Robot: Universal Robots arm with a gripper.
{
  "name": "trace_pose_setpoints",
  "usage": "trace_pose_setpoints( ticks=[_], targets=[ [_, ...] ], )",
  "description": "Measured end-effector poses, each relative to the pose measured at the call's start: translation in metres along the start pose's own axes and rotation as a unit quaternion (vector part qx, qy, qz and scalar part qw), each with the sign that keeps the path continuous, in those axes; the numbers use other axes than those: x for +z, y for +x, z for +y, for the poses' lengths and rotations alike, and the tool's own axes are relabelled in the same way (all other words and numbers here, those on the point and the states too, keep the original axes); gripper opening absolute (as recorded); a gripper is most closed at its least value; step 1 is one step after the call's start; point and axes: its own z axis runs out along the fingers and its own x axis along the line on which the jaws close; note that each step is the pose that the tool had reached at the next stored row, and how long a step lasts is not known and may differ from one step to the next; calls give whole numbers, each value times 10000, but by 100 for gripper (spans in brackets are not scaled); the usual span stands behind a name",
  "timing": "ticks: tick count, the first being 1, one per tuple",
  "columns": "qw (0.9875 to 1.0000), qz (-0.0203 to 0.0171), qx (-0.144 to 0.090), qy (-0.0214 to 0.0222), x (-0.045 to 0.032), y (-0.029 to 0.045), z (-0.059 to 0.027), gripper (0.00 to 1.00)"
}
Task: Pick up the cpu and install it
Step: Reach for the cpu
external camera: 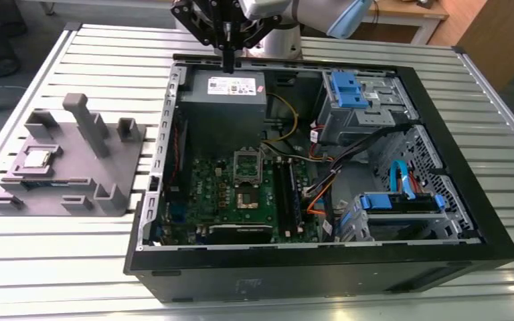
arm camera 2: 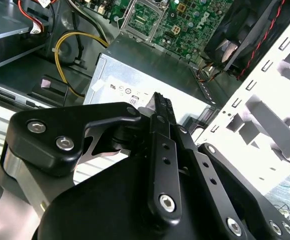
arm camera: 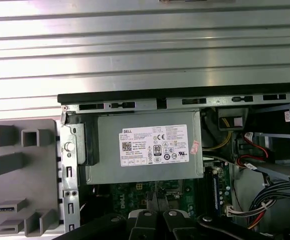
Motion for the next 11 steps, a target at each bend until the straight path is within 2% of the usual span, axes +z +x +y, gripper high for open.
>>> trace_pose_setpoints(
  ticks=[4,11],
  targets=[
    [10000,0,-1,0,-1,31,-3,11],
    [10000,-3,-1,0,-4,142,-11,11]
  ],
)
